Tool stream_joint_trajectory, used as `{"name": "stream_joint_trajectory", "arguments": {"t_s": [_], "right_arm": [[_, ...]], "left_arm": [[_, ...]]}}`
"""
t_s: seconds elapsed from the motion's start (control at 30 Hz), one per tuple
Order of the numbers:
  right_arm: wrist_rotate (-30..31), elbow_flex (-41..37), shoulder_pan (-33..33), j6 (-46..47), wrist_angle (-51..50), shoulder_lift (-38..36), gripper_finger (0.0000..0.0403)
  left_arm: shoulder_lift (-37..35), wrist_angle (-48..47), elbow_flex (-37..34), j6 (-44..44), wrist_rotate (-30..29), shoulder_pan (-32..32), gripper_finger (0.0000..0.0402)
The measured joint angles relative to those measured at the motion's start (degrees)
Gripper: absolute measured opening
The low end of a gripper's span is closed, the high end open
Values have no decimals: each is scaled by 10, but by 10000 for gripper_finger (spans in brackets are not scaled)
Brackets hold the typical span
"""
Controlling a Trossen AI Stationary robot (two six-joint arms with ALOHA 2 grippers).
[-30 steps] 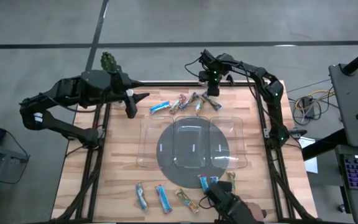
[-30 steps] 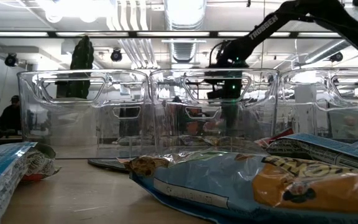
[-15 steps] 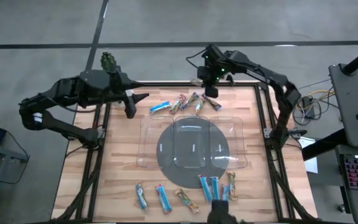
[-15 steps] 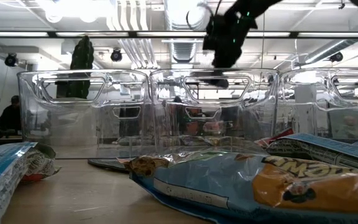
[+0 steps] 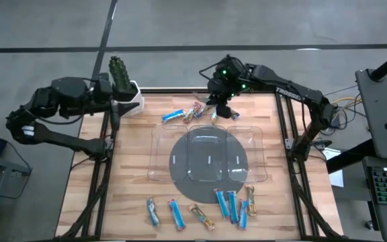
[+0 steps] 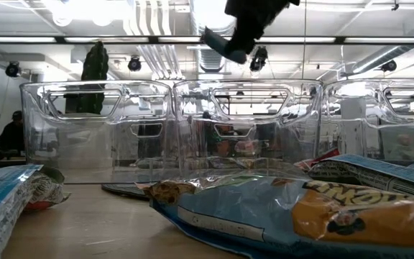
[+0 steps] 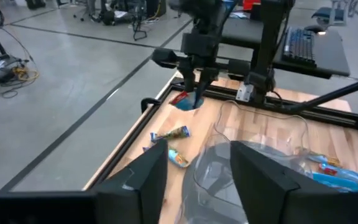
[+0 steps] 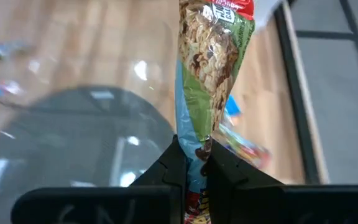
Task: Pick and place Granola Bars by type
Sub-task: Put the red granola bar into the left transparent bin
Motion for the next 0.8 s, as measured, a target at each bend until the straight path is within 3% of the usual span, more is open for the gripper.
{"name": "stream_joint_trajectory", "arguments": {"t_s": [0.33,0.8], "right_arm": [[-8,0,81,121,99,20,22],[-10,0,144,239,233,106,22]], "left_arm": [[-84,-26,-45,-11,13,0,9],[-129,-43,-45,-9,13,0,0]]}}
